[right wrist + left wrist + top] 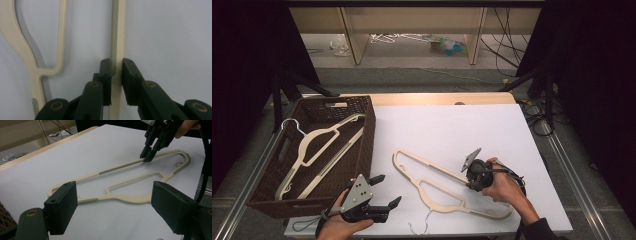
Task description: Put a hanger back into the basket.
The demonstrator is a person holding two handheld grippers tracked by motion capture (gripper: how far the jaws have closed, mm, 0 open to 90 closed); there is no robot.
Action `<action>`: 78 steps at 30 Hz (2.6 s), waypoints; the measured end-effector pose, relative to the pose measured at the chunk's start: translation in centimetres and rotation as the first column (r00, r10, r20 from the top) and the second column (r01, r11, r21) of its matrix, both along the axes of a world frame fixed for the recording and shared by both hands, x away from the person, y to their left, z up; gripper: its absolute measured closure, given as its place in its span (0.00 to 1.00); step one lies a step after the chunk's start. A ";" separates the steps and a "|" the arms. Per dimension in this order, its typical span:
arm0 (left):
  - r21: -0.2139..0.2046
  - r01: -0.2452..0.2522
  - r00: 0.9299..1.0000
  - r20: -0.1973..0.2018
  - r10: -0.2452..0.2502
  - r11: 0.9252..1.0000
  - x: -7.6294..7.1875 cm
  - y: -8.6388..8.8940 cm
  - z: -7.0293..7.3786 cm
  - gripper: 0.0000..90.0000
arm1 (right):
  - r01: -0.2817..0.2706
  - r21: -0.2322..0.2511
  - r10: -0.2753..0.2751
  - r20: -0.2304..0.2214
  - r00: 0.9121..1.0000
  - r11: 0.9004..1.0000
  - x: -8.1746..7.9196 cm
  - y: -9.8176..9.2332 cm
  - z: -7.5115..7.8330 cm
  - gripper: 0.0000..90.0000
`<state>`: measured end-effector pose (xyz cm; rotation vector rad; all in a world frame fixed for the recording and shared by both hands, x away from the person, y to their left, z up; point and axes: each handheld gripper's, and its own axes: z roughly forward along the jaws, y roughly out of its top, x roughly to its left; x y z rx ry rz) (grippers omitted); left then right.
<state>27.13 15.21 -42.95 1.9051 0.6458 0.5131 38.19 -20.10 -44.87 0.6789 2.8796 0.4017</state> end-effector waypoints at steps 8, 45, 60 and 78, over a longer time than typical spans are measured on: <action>0.001 0.002 1.000 -0.010 -0.002 1.000 -0.1 -0.2 -0.1 0.23 | 0.024 -0.005 -0.023 0.021 1.000 1.000 1.0 -1.1 -0.4 0.88; 0.011 0.018 1.000 -0.018 -0.017 1.000 -0.4 -0.4 -0.4 0.23 | -0.114 0.020 0.116 -0.108 0.987 0.993 -4.5 -0.8 -0.7 0.61; 0.017 0.024 0.999 -0.023 -0.024 1.000 -0.4 -0.6 -0.5 0.23 | -0.101 -0.080 0.090 -0.131 0.987 0.992 -4.8 0.7 -0.7 0.78; 0.046 0.042 0.999 -0.020 -0.042 0.998 -0.2 -0.6 -0.6 0.23 | -0.176 -0.124 0.160 -0.132 0.978 0.977 -4.1 1.0 -0.4 0.89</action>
